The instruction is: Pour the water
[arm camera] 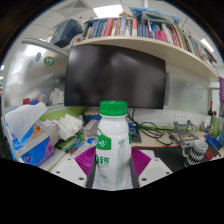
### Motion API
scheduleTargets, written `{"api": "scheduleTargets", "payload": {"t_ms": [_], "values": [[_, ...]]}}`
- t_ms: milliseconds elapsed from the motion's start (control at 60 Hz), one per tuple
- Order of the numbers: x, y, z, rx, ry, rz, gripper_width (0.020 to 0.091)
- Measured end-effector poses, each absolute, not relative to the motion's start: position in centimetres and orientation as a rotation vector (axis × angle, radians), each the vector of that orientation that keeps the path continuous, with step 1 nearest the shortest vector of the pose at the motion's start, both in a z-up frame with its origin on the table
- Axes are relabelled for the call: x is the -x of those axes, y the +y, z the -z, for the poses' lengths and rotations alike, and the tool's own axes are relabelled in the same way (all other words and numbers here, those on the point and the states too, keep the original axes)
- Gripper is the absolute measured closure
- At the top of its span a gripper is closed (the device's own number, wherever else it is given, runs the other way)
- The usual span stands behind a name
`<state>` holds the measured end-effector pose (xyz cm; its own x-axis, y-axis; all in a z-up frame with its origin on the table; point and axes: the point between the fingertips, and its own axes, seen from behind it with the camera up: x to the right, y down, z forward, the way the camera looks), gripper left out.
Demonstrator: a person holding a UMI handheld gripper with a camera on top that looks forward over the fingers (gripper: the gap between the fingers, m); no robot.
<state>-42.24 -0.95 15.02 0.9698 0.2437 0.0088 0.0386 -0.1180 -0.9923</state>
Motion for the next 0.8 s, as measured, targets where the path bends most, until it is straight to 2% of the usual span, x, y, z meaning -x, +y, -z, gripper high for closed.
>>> {"api": "scheduleTargets", "payload": {"t_ms": [133,217,350,467,667,800], "values": [[42.7,-1.2,-15.1,1.661,-0.265,-0.215,0.0669],[42.7,-1.2,-15.1,1.658,-0.246,-0.23,0.0703],[42.2,-1.1,-15.2,1.671,-0.258,-0.226,0.0707],[40.0,-0.5,-16.7,1.684,-0.212,-0.233,0.0707],[33.3,1.5,-18.8,1.736,0.254,-0.584,0.0708],[27.8,2.6,-20.3,1.642,0.635,-0.844,0.0709]]}}
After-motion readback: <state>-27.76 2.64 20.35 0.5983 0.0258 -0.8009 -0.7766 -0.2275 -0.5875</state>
